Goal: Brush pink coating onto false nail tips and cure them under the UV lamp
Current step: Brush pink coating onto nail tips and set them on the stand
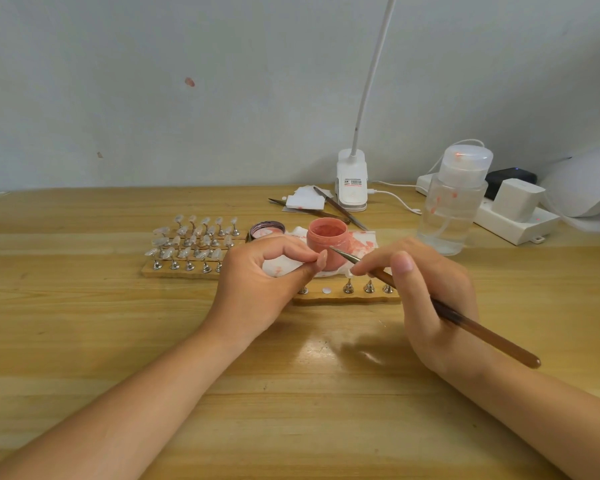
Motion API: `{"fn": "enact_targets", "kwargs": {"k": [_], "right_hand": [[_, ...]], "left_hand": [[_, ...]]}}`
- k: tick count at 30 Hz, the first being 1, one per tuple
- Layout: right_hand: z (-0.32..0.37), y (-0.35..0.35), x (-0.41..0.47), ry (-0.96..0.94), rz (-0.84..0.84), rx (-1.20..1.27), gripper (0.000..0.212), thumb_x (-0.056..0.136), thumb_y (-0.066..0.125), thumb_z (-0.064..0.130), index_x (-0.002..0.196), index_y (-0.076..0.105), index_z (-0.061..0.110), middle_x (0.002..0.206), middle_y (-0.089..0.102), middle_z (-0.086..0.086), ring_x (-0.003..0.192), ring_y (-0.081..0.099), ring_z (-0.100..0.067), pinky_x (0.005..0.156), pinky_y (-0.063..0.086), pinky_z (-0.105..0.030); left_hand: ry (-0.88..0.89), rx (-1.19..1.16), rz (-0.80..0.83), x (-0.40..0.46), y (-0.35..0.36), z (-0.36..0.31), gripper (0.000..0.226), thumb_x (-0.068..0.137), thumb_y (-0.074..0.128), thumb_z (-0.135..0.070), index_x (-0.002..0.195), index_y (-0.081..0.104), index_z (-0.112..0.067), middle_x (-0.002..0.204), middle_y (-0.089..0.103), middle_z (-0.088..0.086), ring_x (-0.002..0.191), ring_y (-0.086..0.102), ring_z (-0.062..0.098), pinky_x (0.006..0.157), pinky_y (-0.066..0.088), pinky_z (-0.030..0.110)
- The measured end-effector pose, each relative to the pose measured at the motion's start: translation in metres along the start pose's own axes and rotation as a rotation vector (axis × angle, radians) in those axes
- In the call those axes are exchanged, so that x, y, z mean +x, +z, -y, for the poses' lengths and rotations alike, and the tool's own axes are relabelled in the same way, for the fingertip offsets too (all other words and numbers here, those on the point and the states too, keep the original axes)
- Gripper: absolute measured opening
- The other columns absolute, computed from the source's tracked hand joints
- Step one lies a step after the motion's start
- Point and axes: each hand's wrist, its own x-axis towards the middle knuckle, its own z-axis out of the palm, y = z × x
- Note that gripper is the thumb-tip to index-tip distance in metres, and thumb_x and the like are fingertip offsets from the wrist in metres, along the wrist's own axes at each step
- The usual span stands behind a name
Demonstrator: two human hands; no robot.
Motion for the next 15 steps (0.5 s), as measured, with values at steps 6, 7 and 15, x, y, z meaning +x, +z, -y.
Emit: {"fn": "enact_targets", "kwargs": {"k": [6, 7, 15], "right_hand": [[0.0011, 0.0011, -0.0008, -0.026, 0.081, -0.008, 0.058, 0.098, 0.026, 0.042, 0.073, 0.069, 0.012, 0.071, 0.063, 0.008, 0.069, 0.058, -0.004, 0.064, 0.042, -0.023], [0.0011, 0.0006, -0.0010, -0.034, 0.079, 0.000, 0.060, 0.099, 0.025, 0.041, 0.071, 0.069, 0.011, 0.070, 0.062, 0.010, 0.068, 0.056, -0.002, 0.064, 0.042, -0.021], [0.0009, 0.0010, -0.0010, 0.006, 0.084, -0.001, 0.057, 0.098, 0.027, 0.040, 0.075, 0.070, 0.010, 0.071, 0.065, 0.005, 0.070, 0.059, -0.008, 0.064, 0.045, -0.026]], "left_hand": [[0.036, 0.046, -0.021, 0.0009, -0.0008, 0.0044, 0.019, 0.065, 0.075, -0.014, 0.062, 0.064, -0.029, 0.066, 0.063, -0.013, 0.071, 0.060, -0.005, 0.075, 0.040, 0.004], [0.034, 0.055, -0.025, 0.0009, -0.0012, 0.0049, 0.021, 0.065, 0.076, -0.012, 0.062, 0.064, -0.029, 0.067, 0.063, -0.013, 0.071, 0.060, -0.004, 0.075, 0.040, 0.004], [0.033, 0.101, -0.017, 0.0018, -0.0026, 0.0082, 0.027, 0.066, 0.077, -0.002, 0.065, 0.067, -0.028, 0.069, 0.064, -0.010, 0.070, 0.059, -0.001, 0.076, 0.041, 0.006]]}}
